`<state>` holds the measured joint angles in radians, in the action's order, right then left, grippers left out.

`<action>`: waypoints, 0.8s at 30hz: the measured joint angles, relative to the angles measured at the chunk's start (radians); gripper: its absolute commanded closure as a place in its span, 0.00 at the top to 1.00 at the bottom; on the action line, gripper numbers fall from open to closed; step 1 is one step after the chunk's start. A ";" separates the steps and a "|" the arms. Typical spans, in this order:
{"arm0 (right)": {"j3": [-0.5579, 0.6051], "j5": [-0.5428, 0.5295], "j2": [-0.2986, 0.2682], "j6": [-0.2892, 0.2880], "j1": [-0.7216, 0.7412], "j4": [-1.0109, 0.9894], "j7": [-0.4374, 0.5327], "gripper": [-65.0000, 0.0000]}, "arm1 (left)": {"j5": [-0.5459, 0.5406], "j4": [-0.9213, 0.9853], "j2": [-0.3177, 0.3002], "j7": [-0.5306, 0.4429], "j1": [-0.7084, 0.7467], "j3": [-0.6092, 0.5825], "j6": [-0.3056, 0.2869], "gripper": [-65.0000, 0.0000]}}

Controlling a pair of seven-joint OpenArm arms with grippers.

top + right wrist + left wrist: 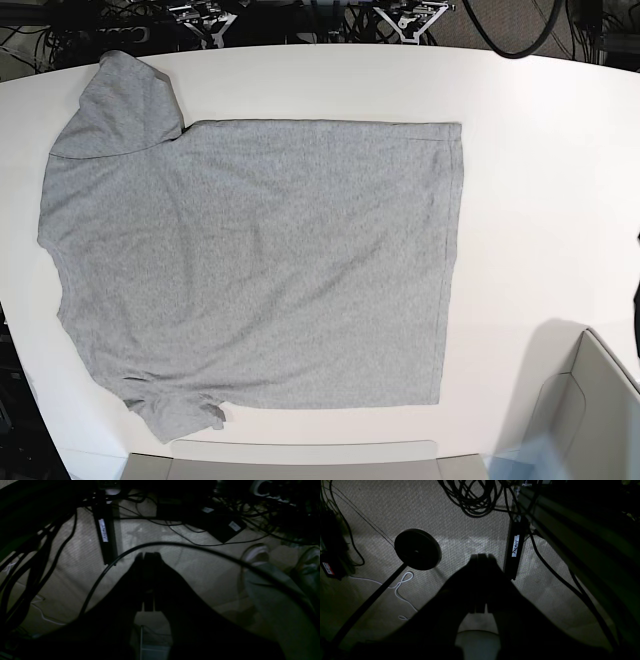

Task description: Fold the T-shirt properly

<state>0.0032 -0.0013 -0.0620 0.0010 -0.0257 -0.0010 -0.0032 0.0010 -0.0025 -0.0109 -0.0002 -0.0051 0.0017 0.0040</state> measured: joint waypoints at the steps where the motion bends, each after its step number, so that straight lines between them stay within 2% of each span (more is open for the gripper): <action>1: 0.000 0.000 -0.001 0.000 0.000 0.000 0.000 0.00 | 0.000 -0.002 0.000 0.000 0.000 0.000 0.000 0.00; 8: -0.003 0.000 -0.001 0.000 -0.003 0.000 0.003 0.00 | 0.000 -0.002 0.000 -0.003 0.000 0.000 0.000 0.00; 13: -0.003 0.000 -0.001 0.000 -0.016 0.008 0.031 0.00 | 0.000 0.000 0.000 -0.138 0.006 0.000 0.000 0.00; 16: -0.003 0.000 -0.002 0.000 -0.040 0.008 0.131 0.00 | 0.000 -0.001 0.000 -0.218 0.037 0.000 0.001 0.00; 20: -0.003 -0.002 -0.016 0.000 -0.098 0.006 0.329 0.00 | -0.001 0.001 0.000 -0.349 0.065 0.000 0.000 0.00; 24: -0.003 0.000 -0.026 -0.001 -0.174 0.005 0.557 0.00 | -0.001 0.000 0.000 -0.544 0.117 0.000 0.001 0.00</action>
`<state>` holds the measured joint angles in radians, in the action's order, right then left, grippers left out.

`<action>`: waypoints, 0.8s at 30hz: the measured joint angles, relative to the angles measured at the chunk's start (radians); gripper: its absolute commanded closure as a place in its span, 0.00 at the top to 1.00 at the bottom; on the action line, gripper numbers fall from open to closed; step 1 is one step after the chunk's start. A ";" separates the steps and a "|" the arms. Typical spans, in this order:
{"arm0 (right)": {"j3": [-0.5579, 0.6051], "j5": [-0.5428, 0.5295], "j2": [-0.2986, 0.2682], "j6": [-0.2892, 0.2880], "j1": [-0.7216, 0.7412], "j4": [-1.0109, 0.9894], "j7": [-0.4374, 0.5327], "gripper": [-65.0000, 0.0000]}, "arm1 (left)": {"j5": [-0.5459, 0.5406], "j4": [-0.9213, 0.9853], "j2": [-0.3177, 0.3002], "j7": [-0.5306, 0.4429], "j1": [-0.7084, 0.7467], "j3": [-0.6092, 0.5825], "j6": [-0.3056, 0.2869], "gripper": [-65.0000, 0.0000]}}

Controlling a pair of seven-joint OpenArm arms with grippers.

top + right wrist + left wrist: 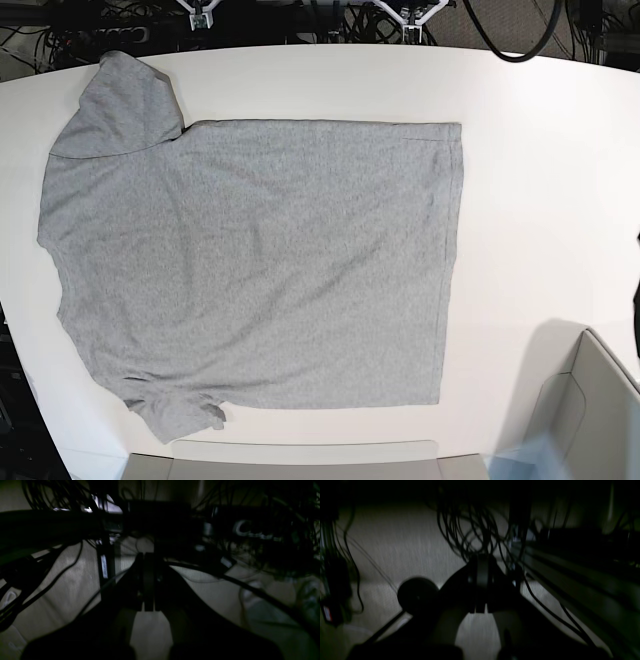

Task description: Fold the T-shirt properly

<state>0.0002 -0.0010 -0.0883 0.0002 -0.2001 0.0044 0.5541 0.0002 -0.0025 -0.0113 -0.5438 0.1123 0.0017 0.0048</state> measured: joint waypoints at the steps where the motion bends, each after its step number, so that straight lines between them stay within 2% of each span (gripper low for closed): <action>1: 0.000 0.001 -0.002 0.000 -0.017 0.000 0.058 0.00 | 0.000 0.000 0.000 -0.058 0.013 0.000 0.000 0.00; 9: 0.000 -0.001 -0.014 0.000 -0.117 -0.001 0.436 0.01 | -0.002 -0.001 0.000 -0.546 0.155 0.000 0.000 0.00; 13: 0.000 0.001 -0.014 -0.003 -0.171 0.005 0.571 0.01 | 0.003 -0.004 0.000 -0.774 0.221 0.000 -0.001 0.00; 18: 0.000 -0.010 -0.035 -0.003 -0.225 0.051 0.562 0.01 | 0.000 -0.134 0.000 -0.750 0.314 0.000 0.000 0.00; 22: 0.000 -0.124 -0.044 -0.004 -0.338 0.277 0.562 0.01 | 0.007 -0.406 0.001 -0.757 0.450 0.000 0.000 0.00; 24: 0.000 -0.148 -0.050 -0.003 -0.419 0.430 0.565 0.01 | 0.006 -0.562 0.000 -0.762 0.533 0.000 -0.002 0.01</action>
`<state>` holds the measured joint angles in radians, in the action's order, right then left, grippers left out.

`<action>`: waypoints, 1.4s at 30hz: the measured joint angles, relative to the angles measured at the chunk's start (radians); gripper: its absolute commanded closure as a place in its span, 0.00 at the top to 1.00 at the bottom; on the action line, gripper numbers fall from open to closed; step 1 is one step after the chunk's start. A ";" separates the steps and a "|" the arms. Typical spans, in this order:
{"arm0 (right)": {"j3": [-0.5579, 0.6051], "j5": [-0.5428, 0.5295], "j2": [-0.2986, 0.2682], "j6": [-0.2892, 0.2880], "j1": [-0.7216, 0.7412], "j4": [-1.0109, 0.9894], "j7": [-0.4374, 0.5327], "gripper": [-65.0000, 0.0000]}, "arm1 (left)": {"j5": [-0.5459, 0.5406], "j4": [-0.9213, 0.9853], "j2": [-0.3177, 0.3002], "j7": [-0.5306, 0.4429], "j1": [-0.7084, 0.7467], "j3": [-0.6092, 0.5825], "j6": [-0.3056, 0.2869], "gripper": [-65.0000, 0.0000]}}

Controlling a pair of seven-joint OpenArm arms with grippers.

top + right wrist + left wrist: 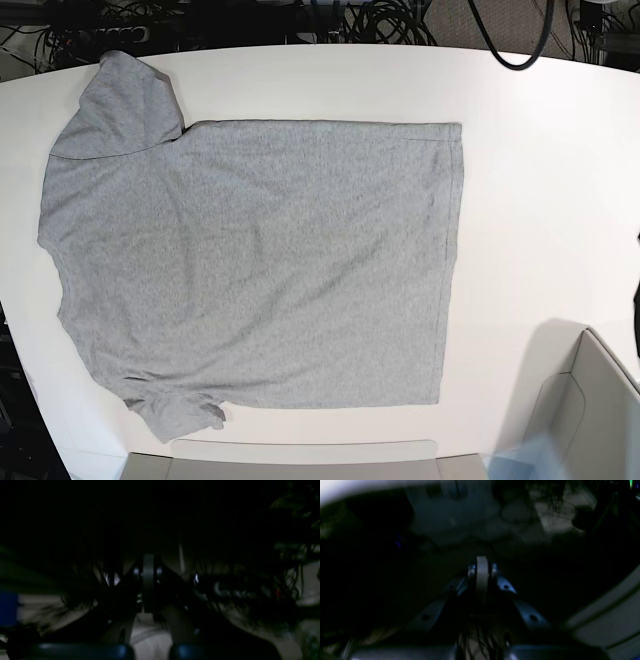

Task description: Fold the T-shirt properly

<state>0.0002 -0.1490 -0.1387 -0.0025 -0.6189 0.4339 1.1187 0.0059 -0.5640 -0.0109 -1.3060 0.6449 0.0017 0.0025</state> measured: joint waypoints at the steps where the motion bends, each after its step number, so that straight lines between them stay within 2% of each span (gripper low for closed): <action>1: 0.000 -0.009 -0.004 -0.005 -0.054 0.088 -0.005 0.01 | 0.001 -0.081 0.000 0.009 0.043 0.000 0.001 0.01; 5: 0.002 -0.026 -0.038 -0.005 -0.224 0.365 0.003 0.01 | -0.002 -0.311 0.003 -0.003 0.165 0.000 0.000 0.01; 9: -0.003 -0.046 -0.043 -0.002 -0.315 0.581 -0.004 0.01 | -0.001 -0.455 0.005 0.003 0.192 0.000 0.001 0.05; 11: 0.000 -0.093 -0.037 -0.004 -0.348 0.671 0.000 0.01 | 0.002 -0.510 0.005 0.006 0.186 0.000 0.002 0.09; 13: 0.001 -0.117 -0.047 -0.006 -0.378 0.748 -0.013 0.03 | 0.002 -0.566 0.005 0.004 0.188 0.000 0.002 0.11; 16: 0.001 -0.174 -0.106 -0.004 -0.416 0.860 -0.086 0.12 | 0.002 -0.664 0.005 0.023 0.226 0.001 0.003 0.12; 19: -0.005 -0.264 -0.153 0.004 -0.430 0.987 -0.146 0.19 | 0.002 -0.805 0.005 0.145 0.251 0.001 0.002 0.12; 22: 0.001 -0.332 -0.204 -0.005 -0.462 1.089 -0.197 0.23 | 0.002 -0.937 0.005 0.340 0.249 0.001 0.000 0.12; 26: -0.001 -0.493 -0.302 0.000 -0.497 1.139 -0.246 0.29 | 0.002 -1.096 0.000 0.499 0.232 0.000 0.001 0.12; 30: -0.001 -0.661 -0.344 -0.003 -0.491 1.146 -0.296 0.39 | 0.002 -1.151 0.000 0.652 0.234 -0.003 -0.001 0.12; 34: 0.000 -0.824 -0.399 -0.002 -0.495 1.141 -0.319 0.42 | 0.002 -1.162 0.000 0.710 0.198 -0.004 -0.002 0.12; 39: 0.000 -0.951 -0.448 -0.003 -0.492 1.129 -0.315 0.42 | 0.002 -1.162 0.000 0.778 0.161 -0.025 -0.002 0.12; 42: 0.000 -1.025 -0.485 -0.001 -0.492 1.128 -0.319 0.42 | 0.002 -1.163 0.000 0.787 0.150 -0.029 -0.002 0.12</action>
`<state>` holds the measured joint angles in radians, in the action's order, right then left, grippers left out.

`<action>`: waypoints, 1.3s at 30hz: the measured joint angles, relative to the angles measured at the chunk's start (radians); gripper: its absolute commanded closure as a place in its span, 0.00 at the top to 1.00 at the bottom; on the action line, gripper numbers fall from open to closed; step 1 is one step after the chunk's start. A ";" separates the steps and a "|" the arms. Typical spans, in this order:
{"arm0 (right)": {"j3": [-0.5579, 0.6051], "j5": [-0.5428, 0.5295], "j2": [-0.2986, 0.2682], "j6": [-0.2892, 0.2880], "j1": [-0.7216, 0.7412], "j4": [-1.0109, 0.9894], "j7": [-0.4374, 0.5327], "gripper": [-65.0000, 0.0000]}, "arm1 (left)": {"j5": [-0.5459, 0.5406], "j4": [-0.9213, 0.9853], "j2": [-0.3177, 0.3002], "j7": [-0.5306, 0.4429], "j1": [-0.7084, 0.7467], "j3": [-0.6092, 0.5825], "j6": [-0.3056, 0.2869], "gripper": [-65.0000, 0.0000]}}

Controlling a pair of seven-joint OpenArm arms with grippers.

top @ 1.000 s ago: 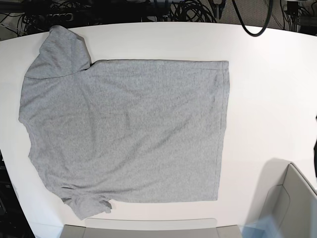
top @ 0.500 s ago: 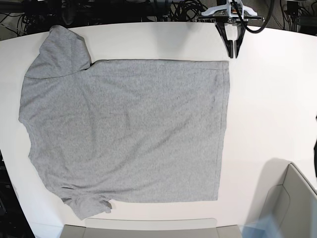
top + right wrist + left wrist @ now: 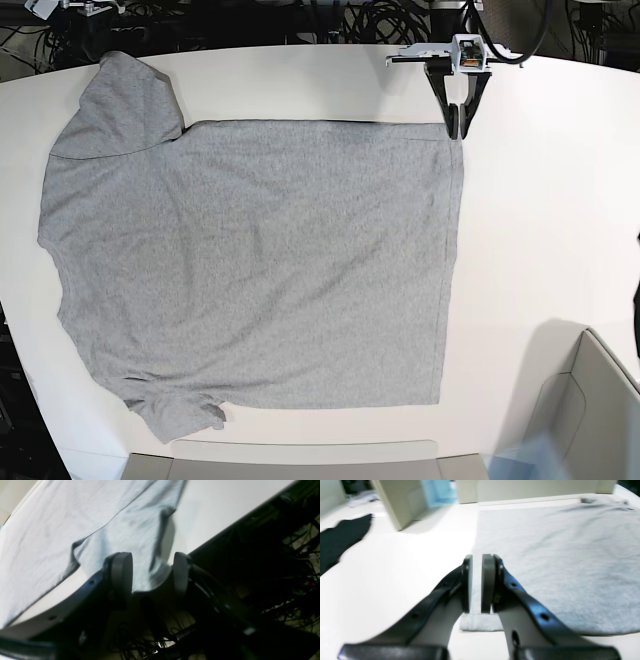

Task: Fold the T-shirt properly
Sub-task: 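Move both grippers down to the shirt's shoulder corners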

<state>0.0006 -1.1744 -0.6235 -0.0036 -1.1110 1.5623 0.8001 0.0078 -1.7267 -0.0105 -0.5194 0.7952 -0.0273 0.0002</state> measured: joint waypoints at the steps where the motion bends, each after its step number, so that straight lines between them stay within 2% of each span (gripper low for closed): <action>1: 0.000 -0.022 -0.013 0.000 0.000 0.000 0.001 0.42 | 0.000 0.000 0.000 0.020 -0.006 -0.010 0.000 0.12; 5: 0.006 -0.077 -0.039 0.001 0.021 0.000 0.003 0.42 | 0.000 0.001 0.000 0.048 -0.029 -0.019 0.000 0.12; 9: 0.011 -0.083 -0.064 0.001 0.051 -0.032 -0.008 0.41 | 0.000 0.001 -0.001 0.071 -0.043 -0.019 0.000 0.12; 11: 0.008 -0.086 -0.068 0.002 0.082 -0.037 -0.073 0.41 | 0.000 0.001 -0.001 0.069 -0.047 -0.019 0.000 0.12; 13: 0.006 -0.083 -0.057 0.002 0.125 -0.037 -0.149 0.41 | 0.000 0.001 0.000 0.068 -0.047 -0.019 0.000 0.12; 14: 0.006 -0.082 -0.054 0.001 0.137 -0.036 -0.154 0.41 | 0.000 0.001 0.000 0.071 -0.047 -0.019 0.000 0.12; 27: -0.013 -0.087 -0.047 0.008 0.139 -0.034 -0.158 0.41 | 0.000 0.001 0.000 0.115 -0.047 -0.019 0.000 0.12; 31: -0.017 -0.113 -0.031 0.019 0.168 -0.015 -0.282 0.41 | 0.000 0.001 0.000 0.115 -0.047 -0.019 0.000 0.12; 33: -0.045 -0.108 0.000 0.011 0.181 -0.003 -0.303 0.41 | 0.000 0.001 -0.001 0.115 -0.047 -0.019 0.000 0.12; 36: -0.088 -0.110 0.014 0.016 0.178 -0.005 -0.313 0.41 | 0.000 0.001 -0.028 0.115 -0.048 -0.021 0.000 0.12; 39: -0.085 -0.109 0.016 0.021 0.195 -0.005 -0.385 0.41 | 0.000 0.000 -0.031 0.111 -0.048 -0.021 0.001 0.12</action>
<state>-0.0849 -1.2835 -0.6071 0.0174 -0.9161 1.5574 0.4149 0.0074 -1.7267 -0.0418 -0.4084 0.7475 -0.0479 0.0010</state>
